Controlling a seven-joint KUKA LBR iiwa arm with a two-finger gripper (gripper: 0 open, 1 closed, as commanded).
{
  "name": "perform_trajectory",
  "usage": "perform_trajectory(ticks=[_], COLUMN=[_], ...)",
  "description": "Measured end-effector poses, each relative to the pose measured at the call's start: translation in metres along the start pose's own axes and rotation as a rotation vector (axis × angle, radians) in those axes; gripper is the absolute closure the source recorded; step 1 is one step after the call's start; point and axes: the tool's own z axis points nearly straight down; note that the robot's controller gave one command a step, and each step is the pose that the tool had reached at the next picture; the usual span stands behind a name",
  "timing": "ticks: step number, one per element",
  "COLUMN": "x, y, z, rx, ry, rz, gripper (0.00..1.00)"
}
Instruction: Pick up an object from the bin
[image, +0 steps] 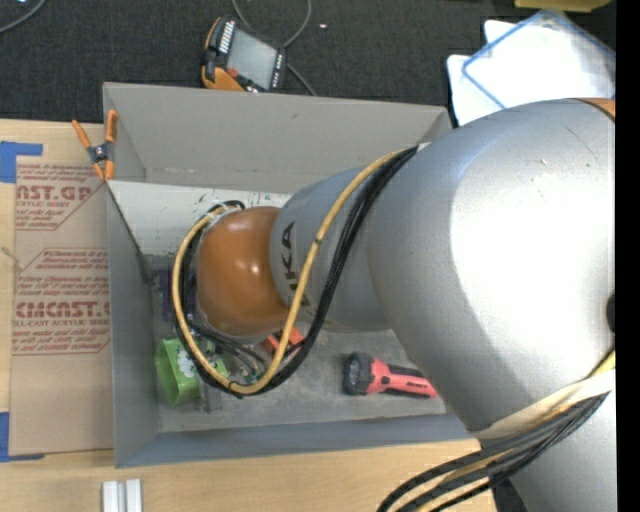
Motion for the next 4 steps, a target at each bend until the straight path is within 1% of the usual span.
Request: perform_trajectory(ticks=[1,2,3,4], x=[0.000,-0.008,0.002,-0.035], y=[0.000,0.002,0.001,0.007], z=[0.000,-0.089,-0.004,-0.049], rx=[0.000,0.000,-0.001,-0.003], ry=[0.000,0.000,0.008,-0.015], rz=[0.000,-0.005,0.003,0.052], gripper=[1.00,1.00,1.00,1.00])
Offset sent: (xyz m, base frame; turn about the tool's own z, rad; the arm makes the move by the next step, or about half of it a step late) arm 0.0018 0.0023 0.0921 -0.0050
